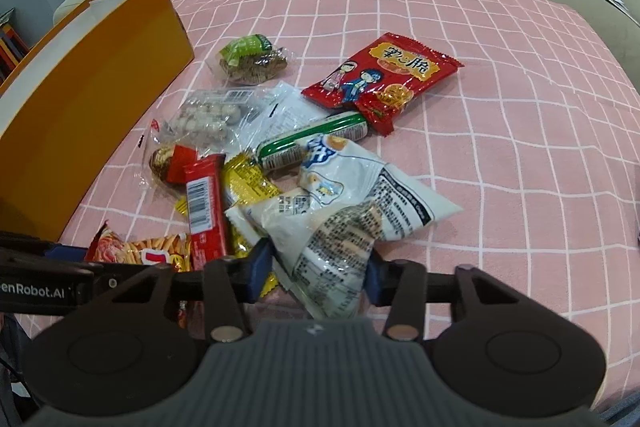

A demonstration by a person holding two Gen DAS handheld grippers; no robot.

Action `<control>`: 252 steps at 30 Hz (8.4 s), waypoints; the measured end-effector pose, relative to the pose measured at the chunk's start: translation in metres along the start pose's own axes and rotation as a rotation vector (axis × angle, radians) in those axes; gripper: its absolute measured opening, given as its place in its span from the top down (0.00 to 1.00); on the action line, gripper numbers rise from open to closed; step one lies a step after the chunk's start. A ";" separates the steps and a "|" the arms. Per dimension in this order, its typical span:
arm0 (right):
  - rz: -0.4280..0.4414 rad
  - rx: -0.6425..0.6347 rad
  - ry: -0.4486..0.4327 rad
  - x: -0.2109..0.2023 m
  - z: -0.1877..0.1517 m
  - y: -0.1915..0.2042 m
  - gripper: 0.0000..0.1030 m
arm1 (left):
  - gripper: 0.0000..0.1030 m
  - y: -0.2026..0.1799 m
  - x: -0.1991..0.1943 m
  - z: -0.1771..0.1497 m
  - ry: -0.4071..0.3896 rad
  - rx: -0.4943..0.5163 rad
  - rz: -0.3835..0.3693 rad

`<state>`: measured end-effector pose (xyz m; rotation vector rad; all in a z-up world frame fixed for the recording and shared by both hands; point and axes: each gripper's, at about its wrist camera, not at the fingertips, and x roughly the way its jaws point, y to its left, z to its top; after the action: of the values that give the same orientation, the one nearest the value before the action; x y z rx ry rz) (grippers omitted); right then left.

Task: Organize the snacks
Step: 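Grasp the red Mimi chip bag with left tool while right grasps white snack bag, then carry both bags into the orange shoebox and open both tools, then withdraw both tools from the box back over the snack pile, then grasp the red chocolate bar with left tool while right grasps yellow packet, then carry the bar and yellow packet into the shoebox and release both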

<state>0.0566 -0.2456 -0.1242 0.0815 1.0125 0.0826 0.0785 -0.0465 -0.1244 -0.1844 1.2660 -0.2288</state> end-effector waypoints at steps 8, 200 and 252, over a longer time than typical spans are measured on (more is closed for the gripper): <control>-0.009 -0.025 -0.035 -0.014 -0.003 0.005 0.65 | 0.49 0.000 -0.014 -0.003 -0.053 0.008 0.001; 0.083 -0.346 -0.121 0.034 -0.008 0.037 0.34 | 0.70 -0.012 0.012 -0.005 0.015 0.020 0.088; 0.258 -0.315 -0.254 -0.087 0.054 0.126 0.49 | 0.74 0.044 -0.167 0.018 -0.342 0.128 0.072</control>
<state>0.0526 -0.1310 -0.0084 -0.0646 0.7210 0.4548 0.0516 0.0412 0.0225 -0.0633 0.9129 -0.2056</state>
